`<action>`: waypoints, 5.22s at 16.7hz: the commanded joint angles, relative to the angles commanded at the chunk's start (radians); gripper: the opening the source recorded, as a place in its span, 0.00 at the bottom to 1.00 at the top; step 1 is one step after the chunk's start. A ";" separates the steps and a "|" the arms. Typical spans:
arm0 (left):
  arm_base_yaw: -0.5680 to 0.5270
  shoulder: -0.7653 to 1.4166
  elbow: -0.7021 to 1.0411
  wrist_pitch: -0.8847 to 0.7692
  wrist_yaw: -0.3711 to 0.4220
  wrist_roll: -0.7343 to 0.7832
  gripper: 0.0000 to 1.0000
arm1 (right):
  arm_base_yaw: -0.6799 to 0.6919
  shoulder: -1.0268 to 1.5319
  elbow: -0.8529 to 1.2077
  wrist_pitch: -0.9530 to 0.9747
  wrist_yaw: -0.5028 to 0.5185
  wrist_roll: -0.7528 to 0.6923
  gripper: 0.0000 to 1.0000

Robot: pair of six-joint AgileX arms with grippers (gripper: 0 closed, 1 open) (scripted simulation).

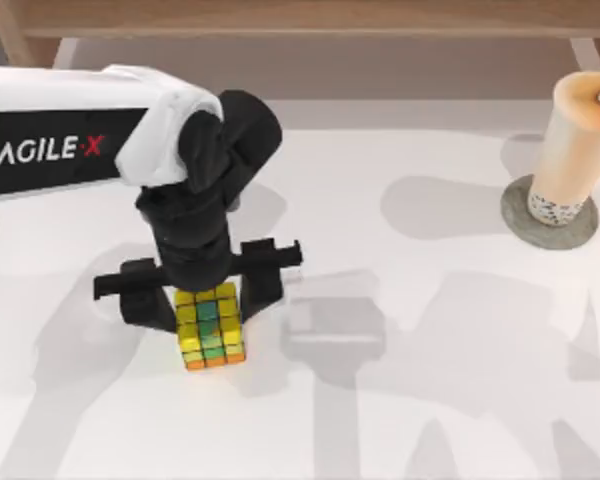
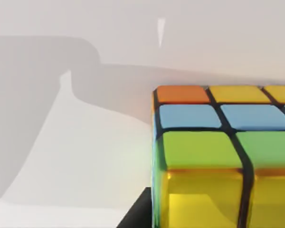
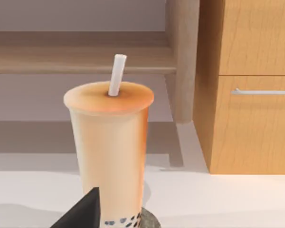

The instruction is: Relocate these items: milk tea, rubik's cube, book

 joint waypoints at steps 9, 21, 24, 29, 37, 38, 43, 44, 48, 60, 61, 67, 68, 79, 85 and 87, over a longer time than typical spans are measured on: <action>0.000 -0.014 0.026 -0.036 0.000 0.001 0.00 | 0.000 0.000 0.000 0.000 0.000 0.000 1.00; -0.015 -0.038 0.138 -0.004 -0.070 0.042 0.00 | 0.000 0.000 0.000 0.000 0.000 0.000 1.00; -0.039 -0.049 0.234 0.169 -0.183 0.113 0.00 | 0.000 0.000 0.000 0.000 0.000 0.000 1.00; -0.104 -0.071 0.390 0.521 -0.392 0.298 0.00 | 0.000 0.000 0.000 0.000 0.000 0.000 1.00; -0.167 -0.073 0.525 0.916 -0.640 0.630 0.00 | 0.000 0.000 0.000 0.000 0.000 0.000 1.00; -0.168 -0.069 0.530 0.941 -0.656 0.663 0.00 | 0.000 0.000 0.000 0.000 0.000 0.000 1.00; -0.161 -0.062 0.528 0.996 -0.689 0.746 0.00 | 0.000 0.000 0.000 0.000 0.000 0.000 1.00; -0.161 -0.062 0.528 0.996 -0.689 0.746 0.00 | 0.000 0.000 0.000 0.000 0.000 0.000 1.00; -0.160 -0.065 0.529 0.994 -0.688 0.747 0.00 | 0.000 0.000 0.000 0.000 0.000 0.000 1.00; -0.026 0.240 1.032 0.785 -0.538 0.790 0.00 | 0.000 0.000 0.000 0.000 0.000 0.000 1.00; -0.027 0.273 1.082 0.771 -0.538 0.782 0.00 | 0.000 0.000 0.000 0.000 0.000 0.000 1.00; -0.036 0.378 1.213 0.745 -0.558 0.740 0.00 | 0.000 0.000 0.000 0.000 0.000 0.000 1.00; -0.036 0.378 1.213 0.745 -0.558 0.740 0.00 | 0.000 0.000 0.000 0.000 0.000 0.000 1.00; -0.036 0.378 1.213 0.745 -0.558 0.740 0.68 | 0.000 0.000 0.000 0.000 0.000 0.000 1.00; -0.036 0.378 1.213 0.745 -0.558 0.740 1.00 | 0.000 0.000 0.000 0.000 0.000 0.000 1.00; -0.036 0.378 1.213 0.745 -0.558 0.740 1.00 | 0.000 0.000 0.000 0.000 0.000 0.000 1.00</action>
